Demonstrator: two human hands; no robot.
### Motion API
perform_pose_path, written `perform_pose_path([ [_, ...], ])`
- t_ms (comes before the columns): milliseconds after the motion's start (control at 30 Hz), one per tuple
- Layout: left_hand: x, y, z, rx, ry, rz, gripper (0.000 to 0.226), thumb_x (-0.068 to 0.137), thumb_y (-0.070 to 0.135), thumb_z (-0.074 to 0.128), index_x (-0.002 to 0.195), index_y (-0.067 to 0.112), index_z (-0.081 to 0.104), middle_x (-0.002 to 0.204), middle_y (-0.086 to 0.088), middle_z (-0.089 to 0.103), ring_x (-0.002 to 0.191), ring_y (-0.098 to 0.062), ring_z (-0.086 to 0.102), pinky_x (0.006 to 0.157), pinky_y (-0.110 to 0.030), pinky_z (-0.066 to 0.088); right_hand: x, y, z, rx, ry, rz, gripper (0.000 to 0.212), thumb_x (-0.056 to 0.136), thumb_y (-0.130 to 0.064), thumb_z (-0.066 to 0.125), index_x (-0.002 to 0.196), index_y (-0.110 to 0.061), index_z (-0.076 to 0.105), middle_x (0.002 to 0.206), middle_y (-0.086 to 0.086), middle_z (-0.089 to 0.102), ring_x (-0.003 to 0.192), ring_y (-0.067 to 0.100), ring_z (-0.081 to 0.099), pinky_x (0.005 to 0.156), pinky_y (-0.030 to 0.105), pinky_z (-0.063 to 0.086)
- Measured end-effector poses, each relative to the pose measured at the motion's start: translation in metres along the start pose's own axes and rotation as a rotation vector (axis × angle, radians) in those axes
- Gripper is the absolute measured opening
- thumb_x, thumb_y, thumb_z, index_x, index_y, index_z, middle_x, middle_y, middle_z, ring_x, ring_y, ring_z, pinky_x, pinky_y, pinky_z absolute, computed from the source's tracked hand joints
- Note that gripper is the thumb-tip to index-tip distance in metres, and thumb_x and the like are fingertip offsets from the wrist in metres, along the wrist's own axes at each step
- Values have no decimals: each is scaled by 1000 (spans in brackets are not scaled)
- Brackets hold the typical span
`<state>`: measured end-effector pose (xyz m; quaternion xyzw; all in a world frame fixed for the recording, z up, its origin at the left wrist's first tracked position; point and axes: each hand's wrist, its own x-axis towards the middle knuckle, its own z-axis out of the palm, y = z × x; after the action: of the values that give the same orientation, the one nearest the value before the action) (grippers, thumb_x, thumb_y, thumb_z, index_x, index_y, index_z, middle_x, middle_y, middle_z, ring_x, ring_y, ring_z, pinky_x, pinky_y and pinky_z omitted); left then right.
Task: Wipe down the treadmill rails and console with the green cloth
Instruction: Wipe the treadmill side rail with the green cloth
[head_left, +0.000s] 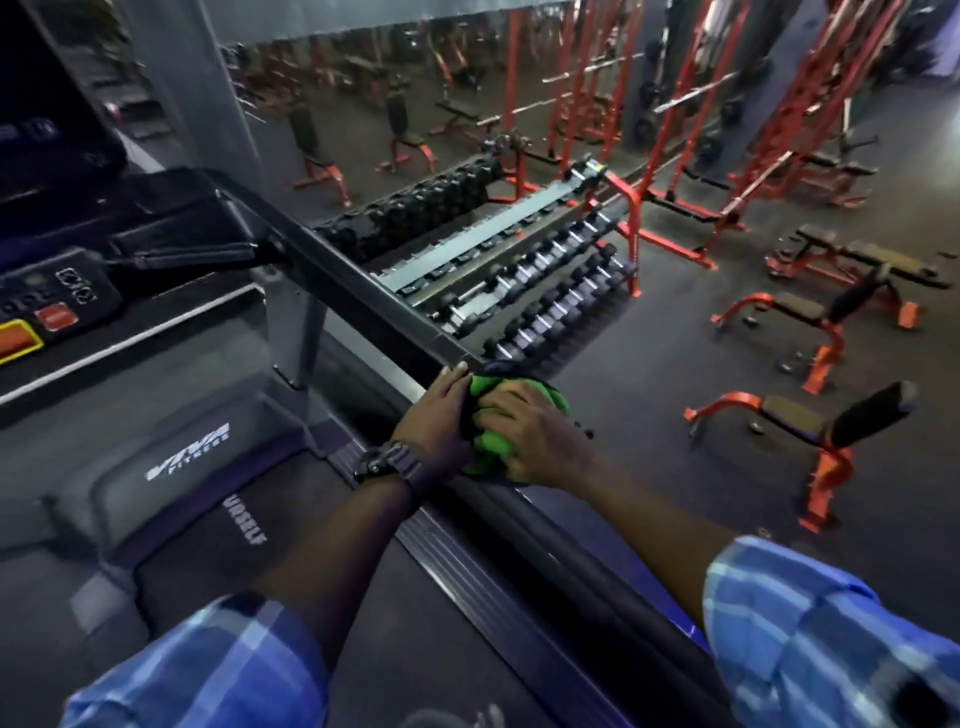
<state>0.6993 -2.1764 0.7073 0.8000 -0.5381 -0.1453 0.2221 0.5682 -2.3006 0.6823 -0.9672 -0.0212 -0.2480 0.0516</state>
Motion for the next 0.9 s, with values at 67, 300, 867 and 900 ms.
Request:
perform_pose_path([
  [67,0,0,6,-52,95,-16,72,76,16,55,143,8,31,155,-5,25,145,-21,19,116,-27,22,-3,-2,12,94,148,76,28,79,-15,71,107,-10,70,116,8,65,109,29,58,102,44,44],
  [300,1,-1,32,-40,404,10,65,91,56,27,131,10,52,143,-5,46,137,-19,36,115,-34,28,-18,4,14,508,274,316,55,65,-10,54,119,-9,63,133,4,59,133,18,47,114,43,35],
  [867,1,34,36,-51,464,-195,82,82,76,23,135,20,49,145,2,45,140,-13,31,115,-30,27,16,25,4,1770,103,953,48,91,-29,46,129,-3,58,108,8,71,91,14,71,84,25,56],
  [900,3,36,39,-18,488,-201,81,81,76,25,134,19,50,144,2,46,139,-14,33,115,-29,28,9,27,9,1790,77,957,53,90,-36,45,129,-3,57,106,8,72,91,14,71,84,25,56],
])
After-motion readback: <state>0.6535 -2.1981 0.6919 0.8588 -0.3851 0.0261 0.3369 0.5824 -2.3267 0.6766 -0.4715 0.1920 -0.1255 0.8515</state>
